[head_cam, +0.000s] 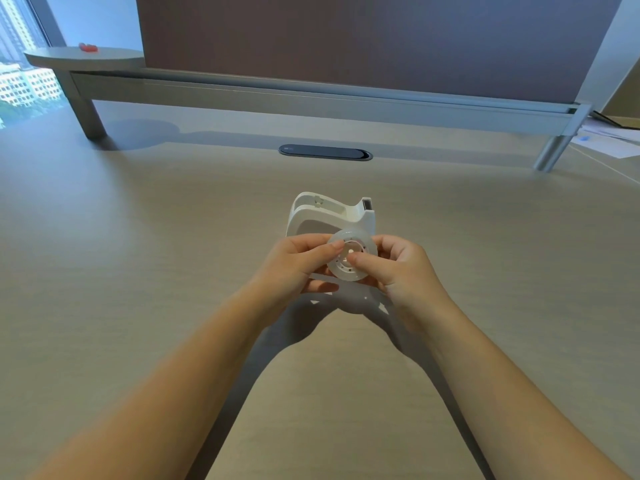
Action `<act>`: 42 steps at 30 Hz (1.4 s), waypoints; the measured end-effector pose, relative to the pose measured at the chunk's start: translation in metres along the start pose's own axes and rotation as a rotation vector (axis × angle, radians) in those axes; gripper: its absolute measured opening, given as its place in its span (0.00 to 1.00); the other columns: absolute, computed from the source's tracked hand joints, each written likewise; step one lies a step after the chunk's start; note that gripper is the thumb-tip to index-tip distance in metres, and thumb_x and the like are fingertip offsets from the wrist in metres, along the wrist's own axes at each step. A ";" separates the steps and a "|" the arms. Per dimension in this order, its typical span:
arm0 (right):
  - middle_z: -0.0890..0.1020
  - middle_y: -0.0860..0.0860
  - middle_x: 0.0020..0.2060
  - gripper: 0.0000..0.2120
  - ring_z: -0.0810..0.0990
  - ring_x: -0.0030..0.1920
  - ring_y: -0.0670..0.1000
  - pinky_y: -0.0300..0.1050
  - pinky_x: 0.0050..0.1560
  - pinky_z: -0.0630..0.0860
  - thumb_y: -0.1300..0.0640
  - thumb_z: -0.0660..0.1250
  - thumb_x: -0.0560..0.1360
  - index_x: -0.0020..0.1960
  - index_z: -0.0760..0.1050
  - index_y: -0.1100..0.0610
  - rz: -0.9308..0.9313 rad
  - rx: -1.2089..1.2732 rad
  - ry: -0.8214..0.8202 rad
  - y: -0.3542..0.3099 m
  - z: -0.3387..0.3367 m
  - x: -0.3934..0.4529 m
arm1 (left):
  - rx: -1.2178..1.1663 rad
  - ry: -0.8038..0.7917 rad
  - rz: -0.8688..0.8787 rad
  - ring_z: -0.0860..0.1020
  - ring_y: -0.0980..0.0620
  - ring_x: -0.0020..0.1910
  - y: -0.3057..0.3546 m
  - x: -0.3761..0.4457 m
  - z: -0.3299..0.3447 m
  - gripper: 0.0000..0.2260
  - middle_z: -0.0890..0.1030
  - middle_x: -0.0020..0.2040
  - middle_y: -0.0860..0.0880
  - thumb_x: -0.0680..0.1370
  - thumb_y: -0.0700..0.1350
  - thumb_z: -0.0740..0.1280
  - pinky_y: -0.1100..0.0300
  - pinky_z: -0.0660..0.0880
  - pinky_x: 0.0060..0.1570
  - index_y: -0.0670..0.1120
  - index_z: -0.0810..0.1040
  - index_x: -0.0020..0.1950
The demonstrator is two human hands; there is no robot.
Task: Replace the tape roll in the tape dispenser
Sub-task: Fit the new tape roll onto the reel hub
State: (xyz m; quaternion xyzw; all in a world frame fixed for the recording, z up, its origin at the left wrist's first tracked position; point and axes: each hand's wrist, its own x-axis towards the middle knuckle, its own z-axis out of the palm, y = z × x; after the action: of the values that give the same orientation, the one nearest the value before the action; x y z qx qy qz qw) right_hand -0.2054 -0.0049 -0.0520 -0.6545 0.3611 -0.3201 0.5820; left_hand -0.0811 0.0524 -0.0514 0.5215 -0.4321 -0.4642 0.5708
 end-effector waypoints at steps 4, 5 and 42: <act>0.78 0.56 0.39 0.05 0.78 0.44 0.55 0.44 0.40 0.75 0.62 0.67 0.68 0.40 0.73 0.54 0.001 0.012 -0.016 0.000 0.001 0.001 | 0.057 0.019 0.048 0.79 0.58 0.33 -0.001 0.000 0.003 0.09 0.80 0.38 0.48 0.74 0.44 0.60 0.66 0.78 0.34 0.49 0.79 0.41; 0.77 0.55 0.37 0.06 0.77 0.43 0.55 0.44 0.40 0.74 0.63 0.67 0.68 0.38 0.72 0.54 0.009 0.023 -0.015 0.000 0.001 0.001 | 0.073 0.021 0.060 0.79 0.58 0.33 -0.001 0.000 0.004 0.09 0.80 0.37 0.48 0.74 0.44 0.60 0.66 0.78 0.34 0.48 0.79 0.41; 0.81 0.57 0.38 0.06 0.80 0.43 0.55 0.48 0.47 0.77 0.62 0.69 0.66 0.43 0.78 0.60 0.039 0.092 -0.027 -0.004 0.002 -0.001 | 0.079 0.099 0.150 0.79 0.59 0.30 -0.005 0.005 0.002 0.10 0.81 0.27 0.55 0.74 0.42 0.60 0.69 0.76 0.32 0.46 0.80 0.37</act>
State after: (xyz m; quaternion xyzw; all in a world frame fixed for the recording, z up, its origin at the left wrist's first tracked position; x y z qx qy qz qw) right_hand -0.2042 -0.0028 -0.0480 -0.6241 0.3506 -0.3160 0.6226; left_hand -0.0826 0.0466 -0.0561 0.5321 -0.4592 -0.3765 0.6035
